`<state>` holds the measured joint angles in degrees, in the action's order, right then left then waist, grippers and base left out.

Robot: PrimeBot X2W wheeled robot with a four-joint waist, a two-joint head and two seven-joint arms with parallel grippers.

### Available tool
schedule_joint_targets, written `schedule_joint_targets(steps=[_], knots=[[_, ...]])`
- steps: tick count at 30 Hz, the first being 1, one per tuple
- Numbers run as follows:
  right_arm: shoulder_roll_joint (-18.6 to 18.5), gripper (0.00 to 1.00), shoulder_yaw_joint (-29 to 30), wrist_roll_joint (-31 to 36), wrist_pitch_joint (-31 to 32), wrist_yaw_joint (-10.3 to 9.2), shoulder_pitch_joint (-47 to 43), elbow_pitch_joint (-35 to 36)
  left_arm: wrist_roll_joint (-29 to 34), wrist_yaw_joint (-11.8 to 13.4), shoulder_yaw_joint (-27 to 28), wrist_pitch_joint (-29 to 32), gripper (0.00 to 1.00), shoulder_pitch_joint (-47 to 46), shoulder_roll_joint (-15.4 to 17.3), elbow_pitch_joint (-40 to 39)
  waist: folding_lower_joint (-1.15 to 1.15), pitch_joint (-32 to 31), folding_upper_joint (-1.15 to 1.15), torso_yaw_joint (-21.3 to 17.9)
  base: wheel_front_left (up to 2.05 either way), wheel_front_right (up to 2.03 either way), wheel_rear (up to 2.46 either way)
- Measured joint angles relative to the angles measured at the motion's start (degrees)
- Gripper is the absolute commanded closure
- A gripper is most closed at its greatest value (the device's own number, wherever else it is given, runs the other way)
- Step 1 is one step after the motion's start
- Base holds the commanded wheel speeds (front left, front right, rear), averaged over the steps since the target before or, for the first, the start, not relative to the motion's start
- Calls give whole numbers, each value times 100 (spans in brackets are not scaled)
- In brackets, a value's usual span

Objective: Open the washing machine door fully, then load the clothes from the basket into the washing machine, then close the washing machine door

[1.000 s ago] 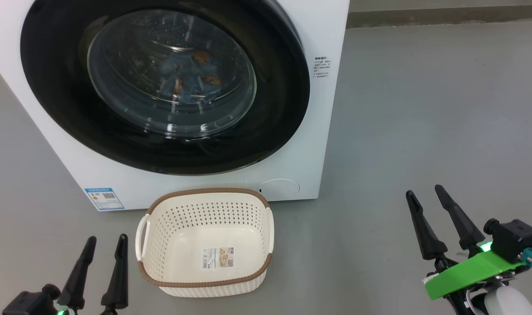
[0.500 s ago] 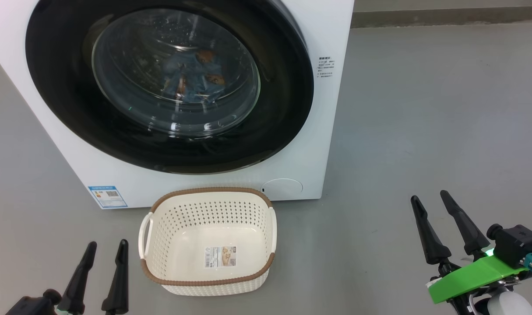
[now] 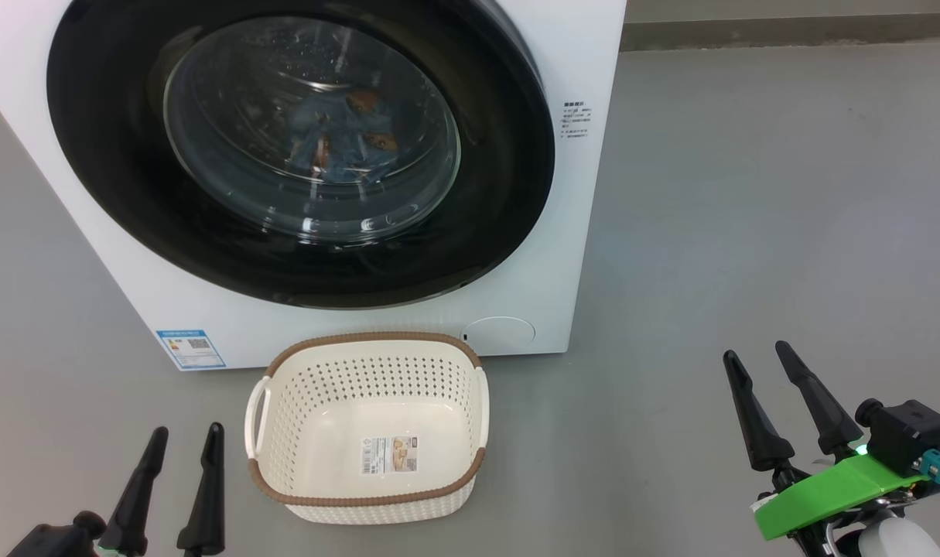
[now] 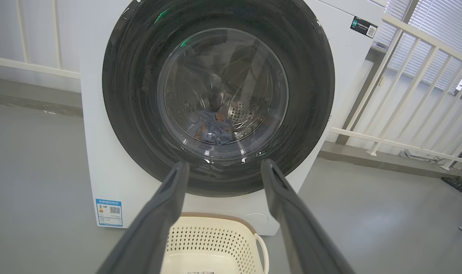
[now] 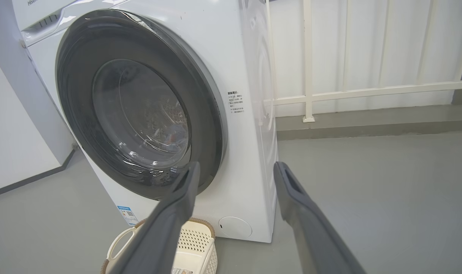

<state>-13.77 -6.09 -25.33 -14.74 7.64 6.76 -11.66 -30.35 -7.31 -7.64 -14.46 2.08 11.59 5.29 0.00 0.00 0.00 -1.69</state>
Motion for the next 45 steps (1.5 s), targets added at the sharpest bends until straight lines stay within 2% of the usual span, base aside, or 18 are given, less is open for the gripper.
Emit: schedule_joint_targets(steps=[14, 15, 21, 45], knots=[[67, 0, -3, 11, 0, 0, -1, -25, -4, 1, -55, 2, 0, 2, 3, 1, 0, 28, 0, -15, 0, 0, 0], [87, 100, -18, 9, 1, 0, -5, -87, -5, 1, -65, 10, 100, 10, -30, 63, 0, 28, 0, -15, 0, 0, 0], [258, 100, -77, -31, 35, 0, -291, -434, -67, 2, -170, 59, 100, 196, -281, 390, 0, 28, 0, -13, 0, 0, 0], [378, 100, 140, -1254, 402, 0, -298, -437, -1220, 2, 24, 389, 100, 183, -326, 498, 1, 23, 0, 22, 0, 0, 0]])
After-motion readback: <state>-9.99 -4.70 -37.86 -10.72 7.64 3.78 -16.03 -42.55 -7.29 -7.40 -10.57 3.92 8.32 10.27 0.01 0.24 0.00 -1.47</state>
